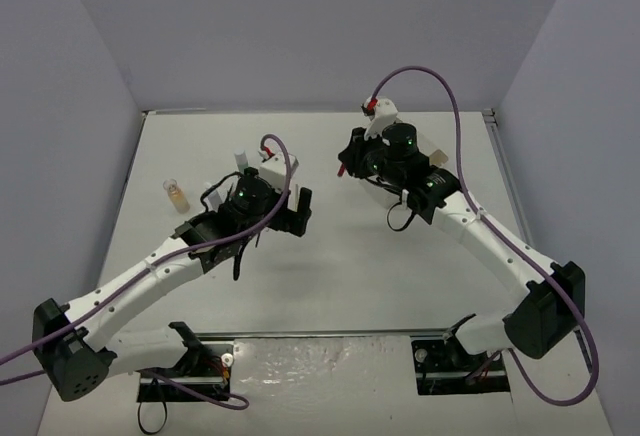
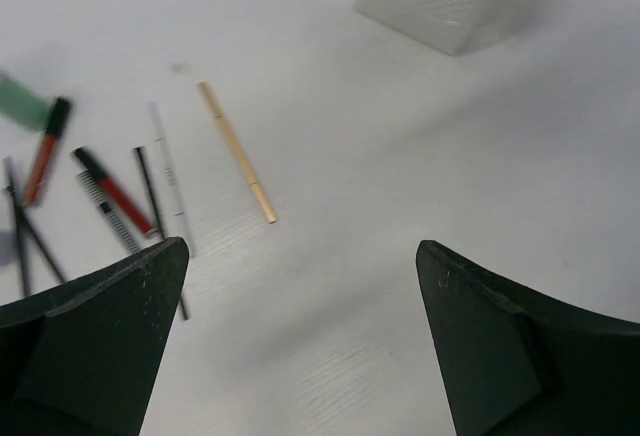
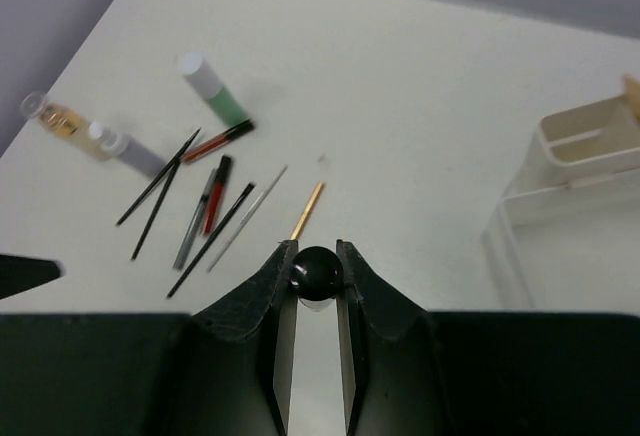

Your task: Organize the makeup

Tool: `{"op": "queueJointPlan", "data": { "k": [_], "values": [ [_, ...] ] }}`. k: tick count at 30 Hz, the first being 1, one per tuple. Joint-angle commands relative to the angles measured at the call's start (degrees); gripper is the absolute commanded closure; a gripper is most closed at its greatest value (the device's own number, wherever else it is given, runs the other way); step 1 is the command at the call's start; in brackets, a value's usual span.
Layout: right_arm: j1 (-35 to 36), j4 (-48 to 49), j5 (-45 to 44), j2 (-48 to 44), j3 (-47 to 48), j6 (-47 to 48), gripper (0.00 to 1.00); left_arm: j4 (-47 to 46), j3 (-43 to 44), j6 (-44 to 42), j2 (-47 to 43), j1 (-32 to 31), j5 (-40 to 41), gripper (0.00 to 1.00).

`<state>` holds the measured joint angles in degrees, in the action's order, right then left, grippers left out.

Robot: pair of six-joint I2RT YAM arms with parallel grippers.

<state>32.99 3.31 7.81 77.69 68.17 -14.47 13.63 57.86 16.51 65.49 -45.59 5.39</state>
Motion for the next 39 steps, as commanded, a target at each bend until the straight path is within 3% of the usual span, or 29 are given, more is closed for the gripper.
{"op": "queueJointPlan", "data": {
  "k": [1, 7, 16, 21, 25, 35, 39],
  "values": [
    [-4.23, 8.24, -13.97, 6.33, 8.01, 8.5, 1.0, 16.21, 6.38, 5.01, -6.04, 9.76, 6.13, 0.03],
    [-10.69, 15.46, -14.57, 15.96, 14.5, 10.82, 1.0, 26.79, 5.39, 2.13, -11.73, 18.29, 6.26, 0.03],
    [-12.42, 17.76, -15.11, 28.82, 21.87, 12.47, 1.0, 24.53, -3.45, 0.71, -15.68, 23.97, 2.64, 0.03],
    [-12.42, 19.98, -15.11, 31.12, 19.54, 11.12, 1.0, 24.69, -3.81, 0.27, -15.57, 24.41, 2.87, 0.03],
    [-12.42, 21.7, -15.3, 31.33, 16.6, 10.53, 0.9, 24.55, -4.05, 0.43, -15.4, 24.66, 2.38, 0.03],
    [-12.42, 18.79, -12.6, 28.54, 16.31, 10.52, 0.48, 24.14, -4.33, 1.26, -13.37, 25.49, 0.98, 0.03],
    [-12.42, 16.41, -11.73, 24.49, 15.06, 10.75, 0.41, 23.58, -4.56, 1.33, -12.57, 25.71, -0.27, 0.03]
  ]
}}
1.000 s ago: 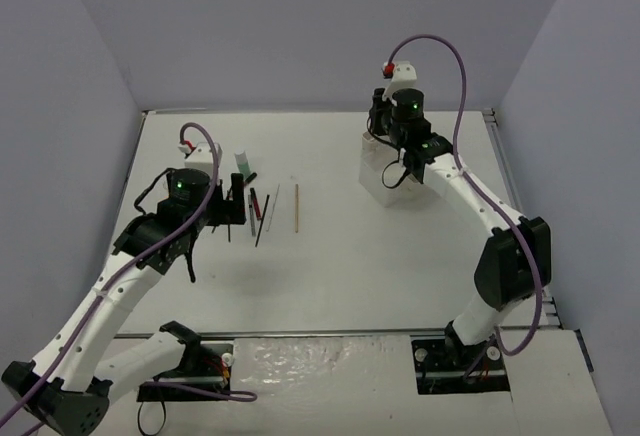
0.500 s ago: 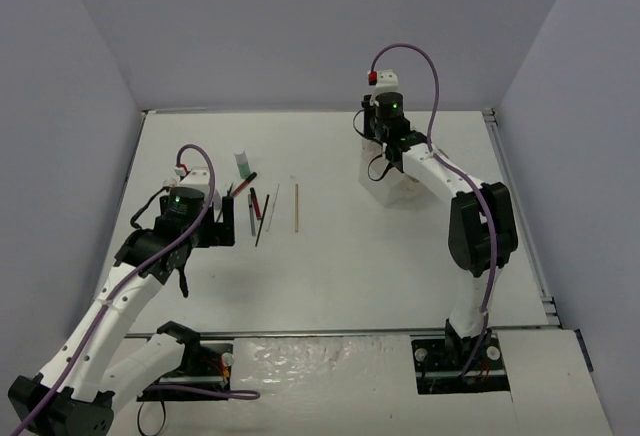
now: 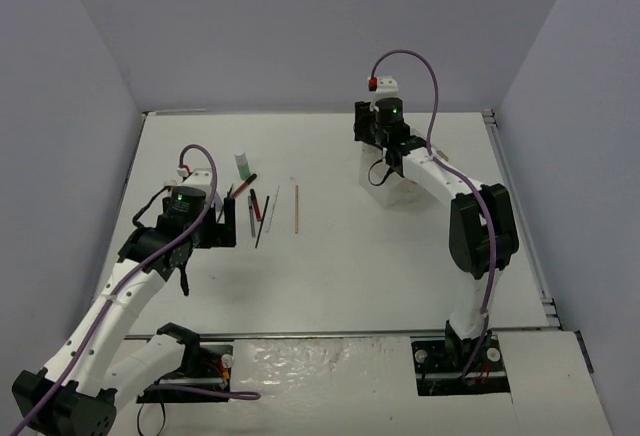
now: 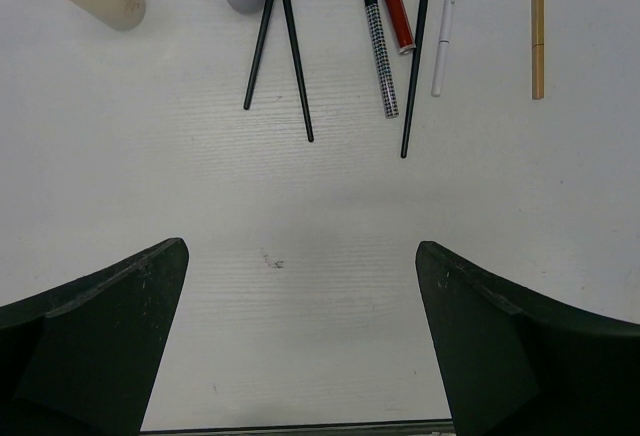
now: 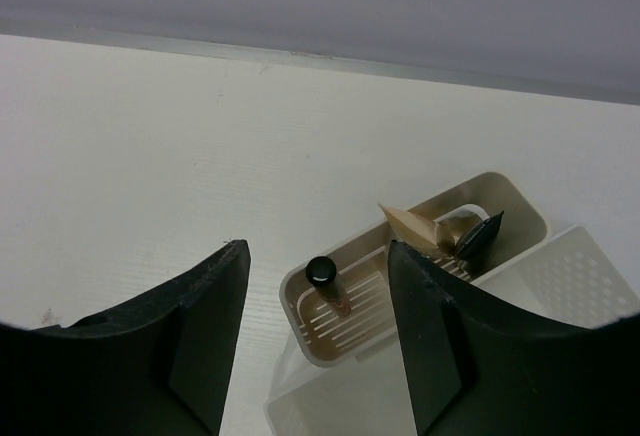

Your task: Organize the makeup

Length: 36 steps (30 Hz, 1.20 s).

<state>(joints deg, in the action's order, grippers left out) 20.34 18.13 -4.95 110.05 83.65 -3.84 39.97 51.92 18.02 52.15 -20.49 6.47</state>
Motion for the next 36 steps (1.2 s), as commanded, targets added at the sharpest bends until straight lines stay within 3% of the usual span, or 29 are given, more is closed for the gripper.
{"op": "queueJointPlan", "data": {
  "k": [1, 9, 16, 19, 24, 29, 36],
  "values": [
    [0.23, 0.48, 1.37, -9.33, -1.11, 0.18, 0.39, -3.04, 1.38, -0.14, 1.06, 0.63, -1.57, 0.03],
    [0.23, -7.62, 6.26, -28.29, -10.83, -1.13, 0.21, -5.17, 5.66, -1.99, 9.82, 2.15, -6.28, 0.05],
    [0.23, -9.38, 10.56, -51.42, -26.87, -5.04, 0.16, -4.94, 13.62, -0.91, 24.81, 3.02, -11.05, 0.15],
    [0.23, -11.06, 10.97, -58.38, -32.46, -5.28, 0.15, -5.61, 16.11, 2.81, 29.26, 3.0, -11.75, 0.22],
    [0.23, -12.59, 10.56, -69.06, -38.25, -6.91, 0.15, -10.13, 18.06, 12.33, 34.16, 2.82, -10.04, 0.41],
    [0.23, -12.98, 9.38, -74.46, -41.68, -8.14, 0.15, -14.44, 19.53, 18.21, 39.63, 1.38, -6.31, 0.61],
    [0.23, -13.29, 9.02, -77.16, -42.95, -8.45, 0.14, -19.64, 20.04, 19.55, 45.87, -0.08, 0.02, 0.67]
  ]
}}
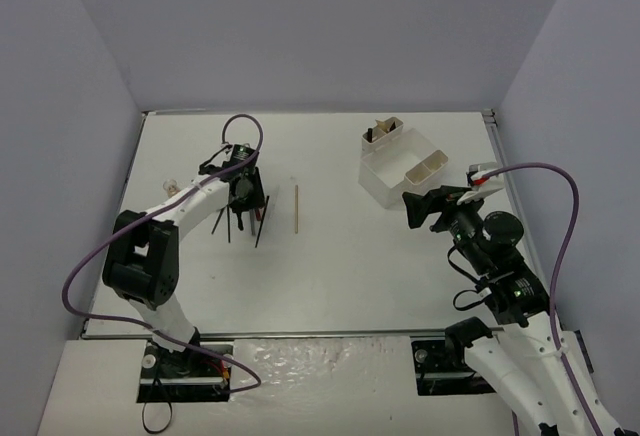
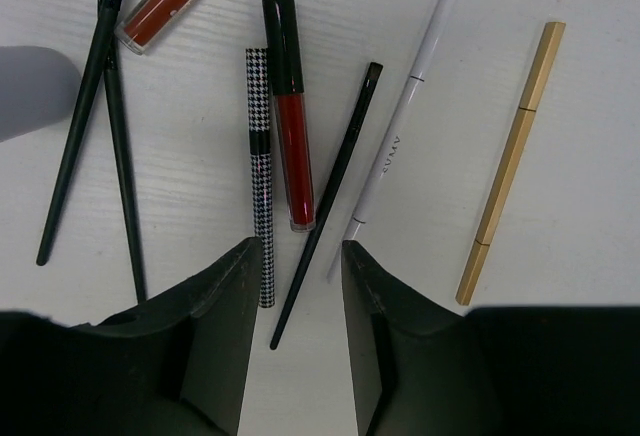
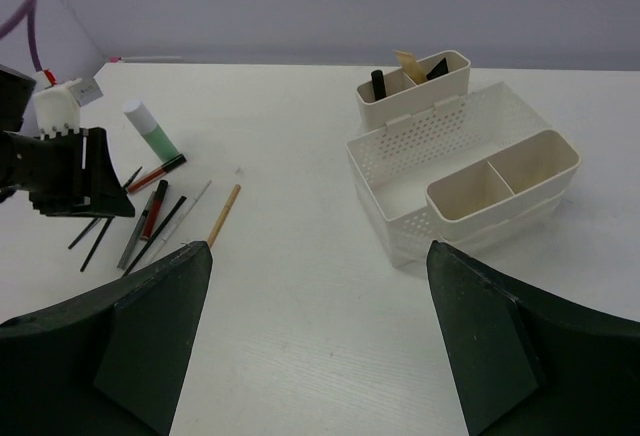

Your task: Organize the makeup

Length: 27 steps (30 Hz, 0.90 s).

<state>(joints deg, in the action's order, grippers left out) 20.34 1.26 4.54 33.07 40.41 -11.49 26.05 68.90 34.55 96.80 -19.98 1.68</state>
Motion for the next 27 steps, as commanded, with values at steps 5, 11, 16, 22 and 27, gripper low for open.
{"op": "queueJointPlan", "data": {
  "k": [5, 11, 16, 22, 27],
  "values": [
    [0.23, 3.58, -0.15, -0.36, 0.03, -0.8, 0.14, -7.53, 3.15, 3.24, 4.49, -0.66, 6.19, 0.69],
    [0.3, 3.58, -0.31, -0.21, -0.15, -0.89, 0.13, -8.45, 3.08, 3.32, 7.6, -0.76, 6.28, 0.71],
    [0.23, 3.66, -0.41, 0.16, -0.16, -0.9, 0.13, -8.54, 2.73, 3.52, 8.13, -1.74, 7.27, 0.74],
    [0.23, 3.65, -0.32, 0.16, -0.32, -0.98, 0.13, -5.74, 3.27, 3.69, 5.86, -2.08, 11.26, 0.73],
    [0.23, 3.63, -0.15, 0.24, -0.28, -0.99, 0.13, -4.27, 3.9, 3.53, 3.35, -2.54, 12.84, 0.68]
  ]
}}
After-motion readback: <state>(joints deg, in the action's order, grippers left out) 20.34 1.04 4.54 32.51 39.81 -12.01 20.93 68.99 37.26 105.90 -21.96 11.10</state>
